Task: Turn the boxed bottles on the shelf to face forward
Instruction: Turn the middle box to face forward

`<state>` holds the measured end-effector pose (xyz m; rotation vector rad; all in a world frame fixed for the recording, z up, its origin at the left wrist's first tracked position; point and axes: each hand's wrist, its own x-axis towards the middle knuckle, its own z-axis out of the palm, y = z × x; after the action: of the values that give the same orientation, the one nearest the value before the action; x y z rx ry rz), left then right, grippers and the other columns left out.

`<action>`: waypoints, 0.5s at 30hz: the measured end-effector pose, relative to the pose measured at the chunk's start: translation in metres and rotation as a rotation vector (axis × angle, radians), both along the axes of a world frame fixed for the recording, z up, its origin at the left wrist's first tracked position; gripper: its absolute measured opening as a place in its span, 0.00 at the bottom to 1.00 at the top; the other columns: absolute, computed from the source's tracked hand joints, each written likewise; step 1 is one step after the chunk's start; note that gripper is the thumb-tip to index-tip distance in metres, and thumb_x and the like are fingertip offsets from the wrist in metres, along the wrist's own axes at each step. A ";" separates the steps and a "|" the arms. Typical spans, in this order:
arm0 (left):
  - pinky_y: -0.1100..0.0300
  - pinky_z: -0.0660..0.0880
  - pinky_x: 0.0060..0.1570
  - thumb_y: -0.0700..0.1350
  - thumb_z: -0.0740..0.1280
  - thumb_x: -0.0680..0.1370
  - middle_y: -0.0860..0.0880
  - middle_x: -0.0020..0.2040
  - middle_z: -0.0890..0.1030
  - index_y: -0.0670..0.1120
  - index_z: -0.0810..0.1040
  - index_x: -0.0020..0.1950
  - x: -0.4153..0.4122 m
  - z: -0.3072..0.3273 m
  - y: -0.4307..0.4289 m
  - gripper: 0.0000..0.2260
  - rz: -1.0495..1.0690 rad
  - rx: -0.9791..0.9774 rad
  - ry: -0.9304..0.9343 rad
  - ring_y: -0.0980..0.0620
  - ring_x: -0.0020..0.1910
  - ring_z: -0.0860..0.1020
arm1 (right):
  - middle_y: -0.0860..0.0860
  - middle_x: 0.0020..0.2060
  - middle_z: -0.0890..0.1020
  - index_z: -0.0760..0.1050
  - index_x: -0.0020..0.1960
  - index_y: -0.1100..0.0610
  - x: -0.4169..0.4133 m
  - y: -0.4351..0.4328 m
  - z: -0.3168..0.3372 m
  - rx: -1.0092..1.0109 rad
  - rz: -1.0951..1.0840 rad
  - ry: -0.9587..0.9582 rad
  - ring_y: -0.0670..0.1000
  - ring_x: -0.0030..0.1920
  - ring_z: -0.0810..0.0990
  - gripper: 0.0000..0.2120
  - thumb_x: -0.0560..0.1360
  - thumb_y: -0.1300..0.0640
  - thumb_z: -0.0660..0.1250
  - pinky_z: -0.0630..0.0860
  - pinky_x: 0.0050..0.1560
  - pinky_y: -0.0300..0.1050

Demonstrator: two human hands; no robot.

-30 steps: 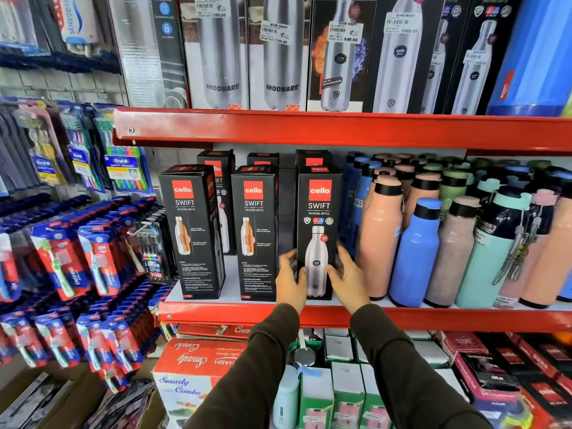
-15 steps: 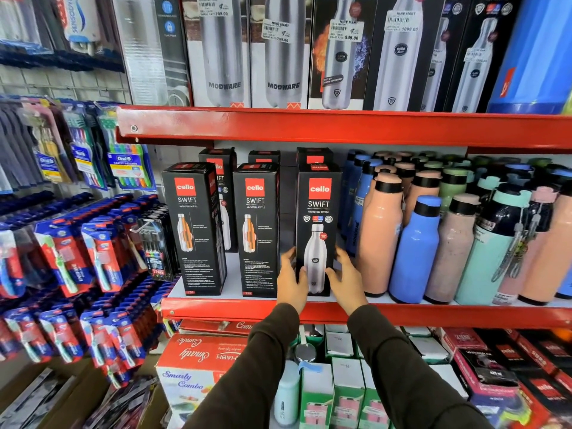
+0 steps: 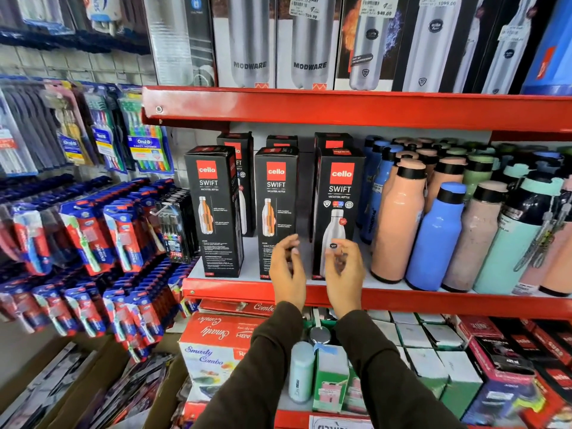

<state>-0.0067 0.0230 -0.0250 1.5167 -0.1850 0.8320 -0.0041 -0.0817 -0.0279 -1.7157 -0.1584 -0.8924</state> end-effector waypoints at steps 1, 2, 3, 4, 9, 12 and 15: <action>0.62 0.72 0.59 0.39 0.59 0.82 0.53 0.56 0.78 0.49 0.75 0.62 0.001 0.001 0.005 0.12 0.045 0.005 -0.028 0.57 0.58 0.76 | 0.49 0.48 0.79 0.74 0.58 0.52 -0.002 0.009 0.003 -0.018 0.032 0.000 0.43 0.47 0.77 0.09 0.79 0.60 0.64 0.74 0.47 0.36; 0.60 0.71 0.62 0.39 0.59 0.81 0.52 0.56 0.77 0.48 0.74 0.63 0.003 0.001 0.012 0.12 0.084 0.013 -0.041 0.56 0.59 0.75 | 0.49 0.52 0.79 0.74 0.61 0.52 -0.002 0.018 0.004 -0.037 0.067 0.012 0.42 0.50 0.78 0.11 0.79 0.60 0.63 0.73 0.49 0.31; 0.57 0.70 0.64 0.39 0.60 0.81 0.52 0.57 0.76 0.47 0.73 0.64 0.004 0.002 0.019 0.13 0.118 0.020 -0.044 0.54 0.60 0.74 | 0.50 0.56 0.79 0.73 0.64 0.53 -0.001 0.027 0.006 -0.055 0.103 0.033 0.42 0.53 0.78 0.13 0.80 0.61 0.61 0.72 0.52 0.28; 0.54 0.69 0.65 0.39 0.60 0.80 0.51 0.59 0.74 0.47 0.72 0.65 0.006 0.004 0.026 0.14 0.150 0.025 -0.032 0.52 0.61 0.73 | 0.51 0.61 0.78 0.72 0.67 0.54 0.000 0.035 0.006 -0.068 0.135 0.071 0.44 0.57 0.78 0.16 0.81 0.62 0.60 0.71 0.56 0.25; 0.54 0.57 0.73 0.42 0.61 0.78 0.43 0.73 0.66 0.44 0.64 0.74 0.025 0.004 0.052 0.24 0.127 0.050 0.171 0.46 0.74 0.62 | 0.53 0.75 0.67 0.60 0.77 0.55 0.012 0.063 0.006 -0.075 0.259 0.302 0.50 0.75 0.66 0.23 0.83 0.60 0.56 0.62 0.75 0.43; 0.62 0.54 0.72 0.46 0.57 0.82 0.45 0.77 0.62 0.44 0.59 0.77 0.028 0.008 0.060 0.23 -0.078 0.018 0.301 0.53 0.76 0.59 | 0.53 0.76 0.65 0.56 0.78 0.56 0.018 0.071 0.008 -0.075 0.264 0.358 0.50 0.76 0.62 0.25 0.82 0.60 0.57 0.59 0.77 0.45; 0.68 0.53 0.68 0.48 0.51 0.84 0.50 0.77 0.63 0.47 0.57 0.78 0.025 0.013 0.065 0.21 -0.226 -0.065 0.402 0.61 0.71 0.59 | 0.46 0.69 0.66 0.56 0.78 0.56 0.018 0.076 0.011 -0.081 0.250 0.350 0.44 0.72 0.63 0.28 0.80 0.63 0.59 0.59 0.73 0.40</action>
<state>0.0181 0.0877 -0.0119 1.5362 -0.0299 0.3404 0.0141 -0.0057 -0.0173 -1.8516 -0.1712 -0.3998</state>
